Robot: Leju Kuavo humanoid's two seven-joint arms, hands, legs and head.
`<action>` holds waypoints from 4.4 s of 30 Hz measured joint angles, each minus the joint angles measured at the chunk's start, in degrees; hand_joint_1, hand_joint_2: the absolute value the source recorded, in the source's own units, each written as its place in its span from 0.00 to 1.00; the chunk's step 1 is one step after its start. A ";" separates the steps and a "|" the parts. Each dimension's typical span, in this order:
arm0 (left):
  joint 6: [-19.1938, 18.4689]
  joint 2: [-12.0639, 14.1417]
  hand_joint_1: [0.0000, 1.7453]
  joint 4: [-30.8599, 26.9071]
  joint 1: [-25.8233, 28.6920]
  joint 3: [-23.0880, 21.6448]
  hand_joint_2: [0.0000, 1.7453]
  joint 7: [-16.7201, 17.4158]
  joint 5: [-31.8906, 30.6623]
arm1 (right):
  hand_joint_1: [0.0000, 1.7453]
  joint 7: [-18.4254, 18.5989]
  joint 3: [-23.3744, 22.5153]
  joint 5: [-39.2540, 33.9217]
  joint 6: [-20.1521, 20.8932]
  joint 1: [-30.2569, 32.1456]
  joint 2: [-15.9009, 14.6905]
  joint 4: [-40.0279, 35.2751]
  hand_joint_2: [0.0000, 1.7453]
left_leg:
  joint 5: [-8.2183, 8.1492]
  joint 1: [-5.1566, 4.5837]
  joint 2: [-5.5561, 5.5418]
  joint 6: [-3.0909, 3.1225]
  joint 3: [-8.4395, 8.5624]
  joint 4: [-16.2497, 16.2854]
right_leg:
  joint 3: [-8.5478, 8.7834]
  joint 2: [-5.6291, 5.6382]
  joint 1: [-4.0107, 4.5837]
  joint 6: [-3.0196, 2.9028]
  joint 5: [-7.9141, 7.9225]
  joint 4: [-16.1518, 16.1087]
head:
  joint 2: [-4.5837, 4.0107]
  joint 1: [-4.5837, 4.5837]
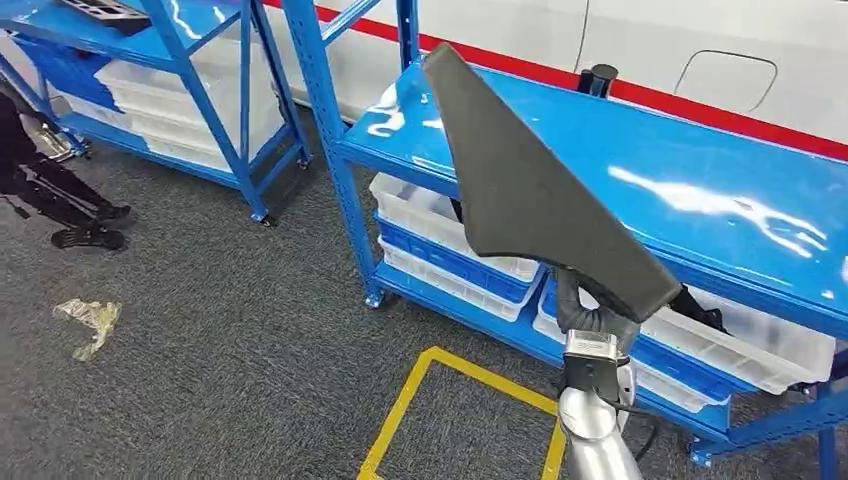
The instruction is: Take the parts from the cabinet and place them on the table.
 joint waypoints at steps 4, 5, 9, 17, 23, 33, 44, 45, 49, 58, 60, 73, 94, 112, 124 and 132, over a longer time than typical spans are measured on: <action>0.09 -0.02 0.00 0.02 -0.03 -0.02 1.00 -0.07 -0.15 | 1.00 -0.02 0.13 -0.24 -0.17 0.08 -0.07 0.00 1.00 | -0.46 -1.01 -0.48 1.23 0.20 -1.85 | -0.07 -1.75 0.81 0.93 -0.18 -0.10 | 0.00 0.20; 0.11 -0.02 0.00 0.00 -0.01 -0.02 1.00 -0.07 -0.17 | 1.00 -0.02 0.15 -0.37 -0.17 0.05 -0.07 -0.02 1.00 | -0.21 -1.02 -1.13 1.70 0.18 -2.17 | 0.09 -2.28 0.82 1.35 -0.25 -0.19 | 0.00 0.13; 0.26 -0.02 0.00 0.00 -0.20 -0.02 1.00 -0.04 -0.42 | 1.00 -0.35 0.13 -0.85 -0.39 0.43 -0.44 0.04 1.00 | 0.54 -0.44 -3.08 2.94 0.18 -2.61 | -5.51 3.77 0.50 0.89 -6.28 11.78 | 0.00 0.28; 0.85 -0.24 0.00 0.24 -0.03 -0.02 1.00 0.37 -0.57 | 1.00 -1.88 0.15 -2.95 -1.01 0.88 -1.46 1.16 1.00 | 0.68 -0.64 -8.64 1.87 -0.70 -1.64 | -0.75 6.95 -0.26 2.48 -0.59 0.92 | -0.02 0.24; 3.00 -0.96 0.00 0.31 -0.17 -0.07 1.00 0.46 -0.83 | 1.00 -3.21 -0.07 -4.98 -1.88 0.78 -2.10 2.45 1.00 | -2.45 -0.50 -4.16 0.21 -3.48 3.31 | -0.75 4.24 -0.25 -0.12 0.04 0.79 | 0.00 -0.20; 2.47 -2.91 0.00 0.35 -1.61 -0.02 1.00 -2.25 1.49 | 1.00 -4.46 0.02 -7.78 0.66 -0.45 -3.30 4.63 1.00 | -0.53 -1.35 1.20 1.80 -0.32 -1.32 | -0.80 -1.64 1.25 0.23 -0.41 0.84 | 0.00 -0.09; 3.69 -5.03 0.00 0.37 -3.72 0.00 1.00 -2.51 2.45 | 1.00 -3.82 1.72 -8.50 3.02 -2.22 -3.26 5.51 1.00 | 0.79 -0.71 -6.77 3.37 -0.06 -2.22 | -7.35 4.24 0.55 2.28 -3.99 13.18 | 0.00 0.00; 3.89 -5.18 0.00 0.37 -3.97 0.00 1.00 -2.27 2.51 | 1.00 -3.82 1.90 -8.46 3.08 -2.22 -3.28 5.51 1.00 | 0.74 -0.55 -7.58 3.16 -0.03 -2.03 | -4.86 4.89 0.23 3.05 -1.46 7.51 | 0.00 -0.02; 4.55 -5.51 0.00 0.39 -4.90 0.00 1.00 -1.46 3.15 | 1.00 -4.02 2.84 -9.00 3.19 -2.50 -3.30 6.07 1.00 | 0.70 -0.74 -9.49 1.73 -1.16 -1.33 | -2.59 6.67 0.02 1.97 0.48 1.96 | 0.00 -0.13; 5.09 -6.08 0.00 0.42 -5.75 0.02 1.00 -1.27 3.91 | 1.00 -4.46 4.24 -9.97 3.17 -3.16 -3.19 7.41 1.00 | -6.87 -0.55 -2.91 0.55 -10.19 16.70 | -2.49 1.41 0.53 -0.27 0.49 1.82 | -0.02 -0.52; 5.09 -6.08 0.00 0.42 -5.92 0.02 1.00 -1.27 4.26 | 1.00 -4.66 4.79 -10.47 2.86 -3.33 -3.17 7.63 1.00 | -2.35 -0.67 -2.12 1.27 -5.39 7.80 | -2.36 0.16 0.70 -0.35 0.39 1.81 | -0.02 -0.55; 6.99 -7.52 0.00 0.83 -7.89 -0.33 1.00 -2.32 5.11 | 1.00 -5.79 8.87 -13.38 -1.99 -2.75 -4.46 8.90 1.00 | 0.72 -1.27 -5.38 3.87 0.02 -2.45 | -10.40 4.16 0.65 1.43 -6.17 18.66 | 0.00 -0.28; 6.03 -7.34 0.00 1.11 -8.48 -2.60 1.00 0.02 3.72 | 1.00 -5.51 11.72 -12.96 -5.18 -1.94 -5.88 7.56 1.00 | -0.50 -1.38 1.58 1.68 -1.18 -0.65 | -2.17 -1.36 1.20 0.38 0.05 1.84 | 0.00 -0.39; -0.35 -4.50 0.00 1.27 -5.97 -8.57 1.00 0.41 -1.11 | 1.00 -5.77 5.35 -8.63 -5.27 8.69 -8.11 0.63 1.00 | -0.14 -0.90 -9.84 1.98 -0.67 -1.22 | -2.97 6.65 0.06 1.95 0.89 2.02 | 0.00 -0.28; -2.19 -1.57 0.00 1.27 -2.74 -11.87 1.00 -0.98 -2.40 | 1.00 -5.70 2.10 -9.66 -5.27 13.78 -8.68 -3.37 1.00 | -1.42 -0.76 -0.65 1.37 -1.83 2.60 | -2.11 -0.39 0.62 -0.61 0.34 1.77 | -0.02 -0.63; -2.71 0.35 0.00 1.29 -1.04 -12.85 1.00 -2.80 -2.34 | 1.00 -5.94 2.01 -11.41 -5.27 14.25 -9.03 -3.74 1.00 | -0.26 -1.05 -1.44 3.30 0.87 -2.45 | -3.21 2.57 0.65 0.89 -3.07 6.19 | 0.00 -0.55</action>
